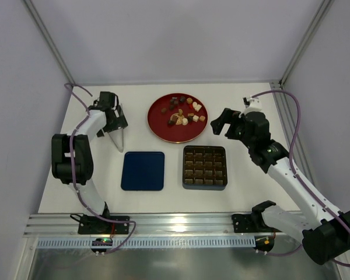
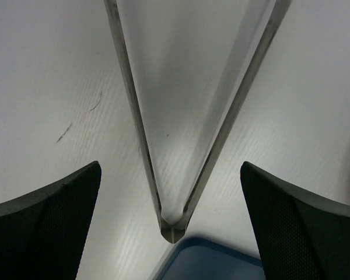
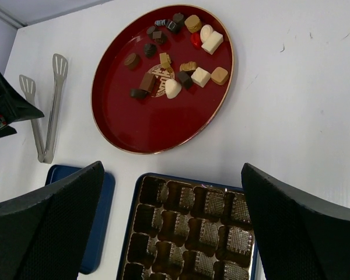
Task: Pack the chocolate
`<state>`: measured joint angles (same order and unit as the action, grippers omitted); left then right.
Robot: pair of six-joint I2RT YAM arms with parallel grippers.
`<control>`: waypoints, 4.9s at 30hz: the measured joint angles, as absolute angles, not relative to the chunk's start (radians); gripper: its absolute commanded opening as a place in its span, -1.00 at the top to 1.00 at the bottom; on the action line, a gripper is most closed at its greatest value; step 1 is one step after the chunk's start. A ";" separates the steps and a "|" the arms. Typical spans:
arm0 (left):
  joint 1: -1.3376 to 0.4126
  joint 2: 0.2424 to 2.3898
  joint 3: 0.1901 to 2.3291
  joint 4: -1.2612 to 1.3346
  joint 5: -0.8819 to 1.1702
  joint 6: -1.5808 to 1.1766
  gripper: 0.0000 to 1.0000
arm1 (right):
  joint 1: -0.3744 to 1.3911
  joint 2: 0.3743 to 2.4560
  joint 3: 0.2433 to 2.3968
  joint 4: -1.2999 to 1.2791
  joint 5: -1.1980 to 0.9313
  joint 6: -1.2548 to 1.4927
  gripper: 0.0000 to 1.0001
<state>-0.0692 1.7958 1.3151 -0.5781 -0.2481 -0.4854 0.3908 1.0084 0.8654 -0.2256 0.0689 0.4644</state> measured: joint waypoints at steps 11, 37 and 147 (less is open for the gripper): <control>-0.028 1.947 1.339 -0.500 -0.156 -0.440 -0.94 | 0.392 1.008 0.865 -0.226 0.038 0.447 -0.99; -0.065 1.938 1.305 -0.517 -0.189 -0.471 -0.67 | 0.397 0.976 0.779 -0.218 0.037 0.449 -0.99; -0.595 1.843 1.807 -1.023 -0.156 -0.443 0.07 | 0.397 0.960 0.759 -0.244 0.075 0.443 -1.00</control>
